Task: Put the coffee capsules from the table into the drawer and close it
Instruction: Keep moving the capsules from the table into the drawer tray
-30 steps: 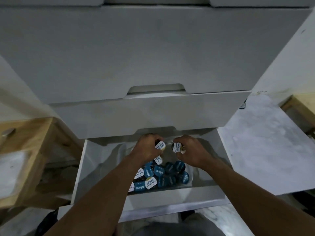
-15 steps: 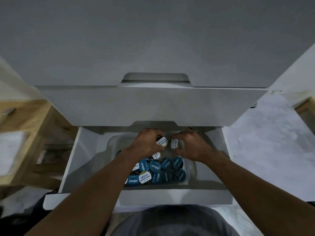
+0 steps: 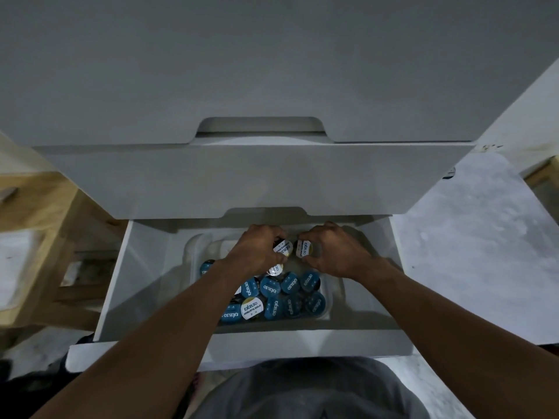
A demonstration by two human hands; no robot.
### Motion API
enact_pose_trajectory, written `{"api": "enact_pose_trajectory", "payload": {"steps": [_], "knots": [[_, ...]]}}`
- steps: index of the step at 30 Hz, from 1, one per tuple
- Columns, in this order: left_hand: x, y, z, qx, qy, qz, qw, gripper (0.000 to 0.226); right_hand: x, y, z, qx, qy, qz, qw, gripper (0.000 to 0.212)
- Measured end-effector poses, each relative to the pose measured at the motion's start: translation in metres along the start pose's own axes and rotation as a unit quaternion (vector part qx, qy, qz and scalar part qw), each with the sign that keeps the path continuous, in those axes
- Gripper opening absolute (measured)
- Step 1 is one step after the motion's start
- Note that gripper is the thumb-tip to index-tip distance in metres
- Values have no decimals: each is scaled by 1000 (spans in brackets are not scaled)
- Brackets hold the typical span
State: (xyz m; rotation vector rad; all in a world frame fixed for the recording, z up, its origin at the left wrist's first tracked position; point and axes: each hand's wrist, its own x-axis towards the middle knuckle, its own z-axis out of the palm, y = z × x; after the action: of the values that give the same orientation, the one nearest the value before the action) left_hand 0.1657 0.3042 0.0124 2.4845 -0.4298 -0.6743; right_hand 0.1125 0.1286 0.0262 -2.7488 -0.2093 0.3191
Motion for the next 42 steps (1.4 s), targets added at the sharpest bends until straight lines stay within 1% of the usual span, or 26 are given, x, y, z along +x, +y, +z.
{"api": "enact_pose_trajectory", "payload": {"steps": [4,9,11,15,17,19,23,28,34,38,42], "knots": [[-1,-2,-3,-9,-10,14,1000,60,0,1,1,10,2,5,1000,44],[-3,-5,-9,-15,-27,42,999,60,-3,-2,-3,1,1,-1,1000,39],[-2,-5,-8,-14,-23,43,999,54,-4,-2,-3,-3,1,-2,1000,40],[1,-7,-1,-14,9,38,999,35,-3,-2,-1,5,-1,6,1000,40],[3,-7,2,-8,7,43,999,28,-3,-2,-3,10,-5,4,1000,39],[4,-6,4,-1,-3,45,999,26,-5,-2,-6,5,-15,1,1000,38],[4,-4,4,-1,-22,55,998,25,-8,1,-10,-9,-36,-2,999,30],[3,-5,5,-1,-35,66,997,23,-11,1,-10,-11,-44,5,999,36],[0,-4,4,1,-39,66,997,26,-13,2,-6,-14,-42,5,999,35],[-6,-2,4,-2,-19,66,998,37,-16,0,-7,-14,-34,19,999,38],[-17,1,0,37,20,95,995,35,-23,-6,-8,-1,2,50,999,40]]}}
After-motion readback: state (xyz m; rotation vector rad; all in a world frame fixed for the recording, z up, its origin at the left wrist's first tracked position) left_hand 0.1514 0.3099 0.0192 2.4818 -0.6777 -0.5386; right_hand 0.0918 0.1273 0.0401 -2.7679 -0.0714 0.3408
